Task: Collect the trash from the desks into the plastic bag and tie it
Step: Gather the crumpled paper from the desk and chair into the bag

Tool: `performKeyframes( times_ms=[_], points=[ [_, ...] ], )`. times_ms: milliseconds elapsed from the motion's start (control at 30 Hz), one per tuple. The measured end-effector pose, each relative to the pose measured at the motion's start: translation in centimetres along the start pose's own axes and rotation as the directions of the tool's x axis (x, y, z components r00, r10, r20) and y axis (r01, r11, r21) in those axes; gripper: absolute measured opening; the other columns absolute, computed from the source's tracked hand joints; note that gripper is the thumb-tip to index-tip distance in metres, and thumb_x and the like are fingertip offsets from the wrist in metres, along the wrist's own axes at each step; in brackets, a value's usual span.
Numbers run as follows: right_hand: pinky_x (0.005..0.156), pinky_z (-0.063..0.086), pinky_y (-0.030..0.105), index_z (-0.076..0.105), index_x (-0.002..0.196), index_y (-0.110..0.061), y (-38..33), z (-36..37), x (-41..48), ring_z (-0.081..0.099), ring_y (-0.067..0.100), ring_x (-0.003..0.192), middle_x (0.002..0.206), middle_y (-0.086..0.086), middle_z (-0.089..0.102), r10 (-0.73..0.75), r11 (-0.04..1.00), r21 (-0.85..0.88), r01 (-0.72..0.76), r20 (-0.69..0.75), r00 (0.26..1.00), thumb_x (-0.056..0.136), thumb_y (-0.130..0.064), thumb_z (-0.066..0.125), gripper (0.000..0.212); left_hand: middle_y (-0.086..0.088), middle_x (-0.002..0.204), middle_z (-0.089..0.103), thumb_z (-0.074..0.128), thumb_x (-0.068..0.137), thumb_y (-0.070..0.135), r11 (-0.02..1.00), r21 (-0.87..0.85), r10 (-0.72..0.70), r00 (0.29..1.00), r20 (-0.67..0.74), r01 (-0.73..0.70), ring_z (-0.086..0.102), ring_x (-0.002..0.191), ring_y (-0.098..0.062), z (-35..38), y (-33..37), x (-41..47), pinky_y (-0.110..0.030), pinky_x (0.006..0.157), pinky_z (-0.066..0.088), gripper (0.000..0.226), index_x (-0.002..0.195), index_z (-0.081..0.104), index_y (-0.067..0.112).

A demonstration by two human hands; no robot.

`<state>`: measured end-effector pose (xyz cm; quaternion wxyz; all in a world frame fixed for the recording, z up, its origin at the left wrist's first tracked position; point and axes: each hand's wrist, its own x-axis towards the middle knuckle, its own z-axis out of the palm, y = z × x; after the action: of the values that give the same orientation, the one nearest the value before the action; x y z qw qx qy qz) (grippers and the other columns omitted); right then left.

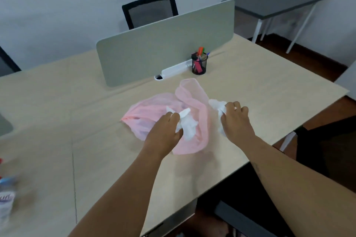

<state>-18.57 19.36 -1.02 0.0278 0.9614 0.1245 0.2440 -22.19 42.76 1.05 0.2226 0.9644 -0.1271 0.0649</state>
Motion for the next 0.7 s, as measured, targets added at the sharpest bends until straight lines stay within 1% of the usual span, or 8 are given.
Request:
performKeyframes(
  times_ms=[100, 233, 367, 433, 467, 567, 633, 700],
  points=[
    [0.055, 0.037, 0.038, 0.061, 0.072, 0.003, 3.0, 1.6, -0.1, 0.050, 0.033, 0.065, 0.076, 0.019, 0.052, 0.052, 0.992, -0.118, -0.048, 0.033, 0.998, 0.077, 0.007, 0.061, 0.007, -0.012, 0.098, 0.053, 0.058, 0.087, 0.014, 0.984, -0.031, 0.176, 0.984, 0.000, -0.176, 0.049, 0.086, -0.030, 1.6, 2.5, 4.7, -0.041, 0.071, 0.042, 0.017, 0.100, 0.053, 0.005],
    [0.059, 0.028, 0.036, 0.063, 0.074, 0.003, 6.9, 2.8, -0.1, 0.050, 0.033, 0.072, 0.089, 0.021, 0.056, 0.051, 0.976, -0.214, -0.022, 0.129, 0.990, 0.072, 0.007, 0.054, 0.010, -0.012, 0.109, 0.052, 0.057, 0.089, 0.018, 0.949, 0.101, 0.295, 0.955, 0.034, -0.297, 0.048, 0.091, -0.031, 4.4, 5.5, 11.7, -0.038, 0.074, 0.040, 0.026, 0.113, 0.051, 0.008],
    [0.071, 0.034, 0.038, 0.056, 0.117, -0.002, 7.9, 3.7, 1.3, 0.048, 0.036, 0.090, 0.117, 0.016, 0.054, 0.306, 0.938, 0.080, -0.338, 0.268, 0.913, 0.090, -0.026, 0.022, 0.050, -0.009, 0.121, 0.049, 0.056, 0.089, 0.041, 0.910, 0.247, 0.324, 0.943, 0.078, -0.333, 0.047, 0.106, -0.034, 6.7, 7.1, 17.0, -0.037, 0.084, 0.036, 0.045, 0.125, 0.048, 0.015],
    [0.094, 0.036, 0.044, 0.030, 0.146, -0.030, 8.0, 4.0, 1.8, 0.038, 0.042, 0.119, 0.148, 0.013, 0.029, 0.423, 0.810, 0.185, -0.557, 0.474, 0.772, 0.088, -0.049, 0.036, 0.061, -0.008, 0.152, 0.025, 0.050, 0.078, 0.072, 0.924, 0.287, 0.225, 0.966, 0.124, -0.252, 0.027, 0.132, -0.039, 7.3, 7.3, 18.1, -0.044, 0.106, 0.026, 0.081, 0.144, 0.030, 0.030],
    [0.107, 0.026, 0.050, 0.007, 0.149, -0.046, 8.2, 4.0, 1.9, 0.022, 0.046, 0.136, 0.158, 0.008, 0.006, 0.419, 0.781, 0.181, -0.598, 0.559, 0.716, 0.082, -0.062, 0.047, 0.079, -0.005, 0.161, 0.003, 0.044, 0.070, 0.085, 0.939, 0.279, 0.170, 0.976, 0.137, -0.203, 0.007, 0.143, -0.040, 7.3, 7.3, 18.2, -0.050, 0.114, 0.011, 0.098, 0.150, 0.013, 0.038],
    [0.114, 0.002, 0.060, -0.032, 0.136, -0.054, 8.7, 3.7, 0.7, -0.022, 0.044, 0.143, 0.155, -0.006, -0.033, 0.396, 0.728, 0.178, -0.662, 0.679, 0.618, 0.062, -0.085, 0.054, 0.117, 0.003, 0.155, -0.036, 0.042, 0.058, 0.095, 0.983, 0.179, 0.002, 0.988, 0.154, -0.030, -0.031, 0.141, -0.039, 7.2, 6.7, 16.2, -0.057, 0.111, -0.017, 0.121, 0.146, -0.024, 0.045],
    [0.114, 0.000, 0.061, -0.034, 0.137, -0.051, 9.2, 3.9, -0.9, -0.025, 0.041, 0.142, 0.155, -0.005, -0.035, 0.426, 0.704, 0.169, -0.690, 0.677, 0.600, 0.057, -0.089, 0.054, 0.125, 0.001, 0.153, -0.040, 0.052, 0.062, 0.089, 0.974, 0.143, -0.194, 0.969, 0.150, 0.173, -0.031, 0.141, -0.041, 7.4, 6.3, 13.2, -0.059, 0.112, -0.013, 0.126, 0.144, -0.031, 0.041],
    [0.115, 0.001, 0.061, -0.032, 0.139, -0.049, 9.4, 4.5, -2.5, -0.023, 0.041, 0.143, 0.156, -0.005, -0.033, 0.431, 0.711, 0.156, -0.686, 0.674, 0.600, 0.055, -0.091, 0.052, 0.126, -0.004, 0.158, -0.029, 0.061, 0.069, 0.076, 0.898, 0.105, -0.439, 0.886, 0.150, 0.427, -0.015, 0.144, -0.045, 8.0, 6.2, 10.1, -0.060, 0.114, 0.003, 0.126, 0.146, -0.029, 0.034]
  ],
)
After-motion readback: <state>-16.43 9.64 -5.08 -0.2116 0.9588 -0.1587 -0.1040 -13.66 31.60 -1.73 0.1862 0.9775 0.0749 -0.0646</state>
